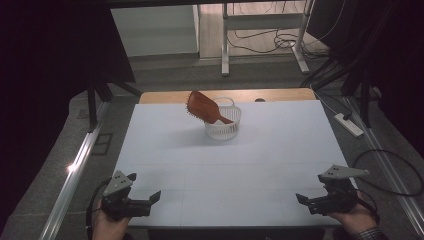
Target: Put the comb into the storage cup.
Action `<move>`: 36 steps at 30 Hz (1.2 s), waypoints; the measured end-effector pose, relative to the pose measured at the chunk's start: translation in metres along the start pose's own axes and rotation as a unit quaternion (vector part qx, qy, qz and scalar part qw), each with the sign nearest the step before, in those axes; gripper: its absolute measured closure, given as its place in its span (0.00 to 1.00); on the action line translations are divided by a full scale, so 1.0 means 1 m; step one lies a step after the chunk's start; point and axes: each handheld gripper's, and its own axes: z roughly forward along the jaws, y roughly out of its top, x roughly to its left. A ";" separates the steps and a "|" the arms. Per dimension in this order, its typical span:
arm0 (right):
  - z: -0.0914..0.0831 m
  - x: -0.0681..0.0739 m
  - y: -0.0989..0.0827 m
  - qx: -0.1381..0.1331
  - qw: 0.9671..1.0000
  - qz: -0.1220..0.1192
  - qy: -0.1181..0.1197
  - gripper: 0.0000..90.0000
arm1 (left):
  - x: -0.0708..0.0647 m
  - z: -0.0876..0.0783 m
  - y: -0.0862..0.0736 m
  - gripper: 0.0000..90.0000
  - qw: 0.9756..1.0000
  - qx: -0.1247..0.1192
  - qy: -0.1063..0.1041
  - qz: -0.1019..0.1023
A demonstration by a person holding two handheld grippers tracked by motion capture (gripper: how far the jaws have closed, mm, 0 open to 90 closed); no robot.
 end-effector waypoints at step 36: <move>0.000 0.000 0.000 -0.001 1.000 0.002 -0.006 0.00 | -0.010 -0.008 -0.011 0.00 0.999 0.049 0.018 0.007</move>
